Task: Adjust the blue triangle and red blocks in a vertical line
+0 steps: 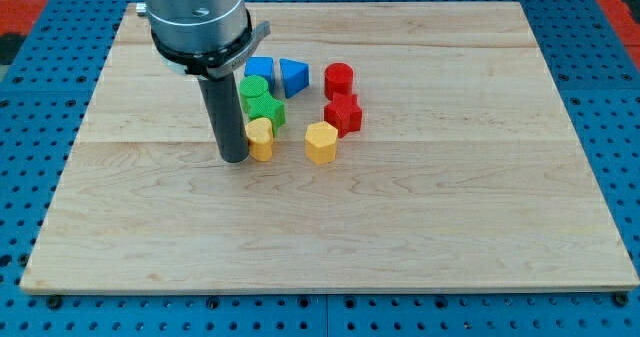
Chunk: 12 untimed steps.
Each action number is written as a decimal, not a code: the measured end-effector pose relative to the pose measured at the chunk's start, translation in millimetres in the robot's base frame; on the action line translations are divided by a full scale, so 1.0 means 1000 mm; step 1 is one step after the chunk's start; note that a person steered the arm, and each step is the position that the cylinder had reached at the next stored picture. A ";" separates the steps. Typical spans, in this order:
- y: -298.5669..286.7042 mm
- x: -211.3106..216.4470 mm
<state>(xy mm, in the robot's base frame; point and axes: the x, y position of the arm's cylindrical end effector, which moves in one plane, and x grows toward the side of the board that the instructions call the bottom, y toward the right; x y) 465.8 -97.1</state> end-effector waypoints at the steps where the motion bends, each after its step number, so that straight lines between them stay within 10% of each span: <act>1: 0.021 0.035; 9: 0.136 0.022; 12: 0.170 -0.050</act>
<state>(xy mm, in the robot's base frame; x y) 416.0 72.7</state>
